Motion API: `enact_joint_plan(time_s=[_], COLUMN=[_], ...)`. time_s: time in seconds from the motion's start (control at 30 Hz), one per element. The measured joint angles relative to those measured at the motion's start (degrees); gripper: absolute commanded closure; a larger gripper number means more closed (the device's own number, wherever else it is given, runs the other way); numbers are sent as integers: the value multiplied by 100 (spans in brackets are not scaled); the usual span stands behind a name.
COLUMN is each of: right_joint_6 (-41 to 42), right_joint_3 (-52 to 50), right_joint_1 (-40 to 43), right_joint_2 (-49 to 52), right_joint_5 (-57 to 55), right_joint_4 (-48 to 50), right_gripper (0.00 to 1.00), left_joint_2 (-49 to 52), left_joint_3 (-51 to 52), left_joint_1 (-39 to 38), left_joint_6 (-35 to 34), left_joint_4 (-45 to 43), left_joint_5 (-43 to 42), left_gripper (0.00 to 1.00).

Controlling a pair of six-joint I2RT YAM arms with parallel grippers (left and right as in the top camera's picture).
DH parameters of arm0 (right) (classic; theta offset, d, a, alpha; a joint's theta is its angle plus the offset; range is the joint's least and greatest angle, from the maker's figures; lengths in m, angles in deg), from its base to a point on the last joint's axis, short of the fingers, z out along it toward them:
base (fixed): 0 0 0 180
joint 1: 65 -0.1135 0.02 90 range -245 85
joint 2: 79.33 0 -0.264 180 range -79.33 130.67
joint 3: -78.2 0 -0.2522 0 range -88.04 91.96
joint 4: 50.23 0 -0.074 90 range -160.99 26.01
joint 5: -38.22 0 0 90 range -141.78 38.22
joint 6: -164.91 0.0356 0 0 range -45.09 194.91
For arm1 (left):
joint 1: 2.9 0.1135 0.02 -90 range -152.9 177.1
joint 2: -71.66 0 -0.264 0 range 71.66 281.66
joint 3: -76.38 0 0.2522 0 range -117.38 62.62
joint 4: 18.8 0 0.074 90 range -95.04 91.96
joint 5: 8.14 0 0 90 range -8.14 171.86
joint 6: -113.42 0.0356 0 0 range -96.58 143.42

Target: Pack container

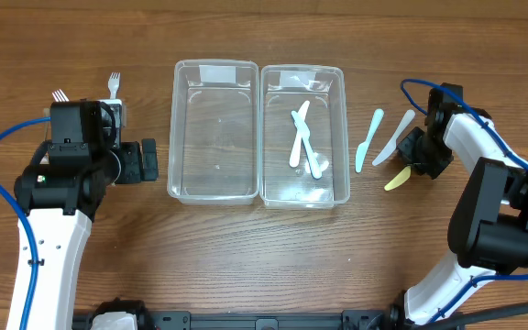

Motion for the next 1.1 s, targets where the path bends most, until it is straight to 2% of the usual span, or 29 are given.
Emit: enact_joint_plan(time_s=[0.3,0.47,0.63,0.73,0.87,0.93,1.1], right_joint_6=[-125,-267,-520,-695,-927,-1012,-1132], right_joint_3=[72,411,1029,1491,1884,1923,1923], right_joint_1=[2,-68,-455,-942,-1991,-2594,-3355], right_joint_2=[0,-42,-695,-1185,-1631,-1661,-1207], right_joint_5=[46,33,-28,-44,-24,24,168], right_joint_4=[-79,-562,-1165,-1427,-1458,-1379,-1314], right_gripper=[96,96,96,96,96,96,96], left_joint_2=[0,0,0,0,0,0,0], left_joint_3=[0,0,0,0,0,0,0], left_joint_1=[0,0,0,0,0,0,0], left_joint_6=[0,0,0,0,0,0,0], left_joint_4=[0,-2,-2,0,0,0,0], left_joint_5=[0,0,0,0,0,0,0], left_gripper=[0,0,0,0,0,0,0])
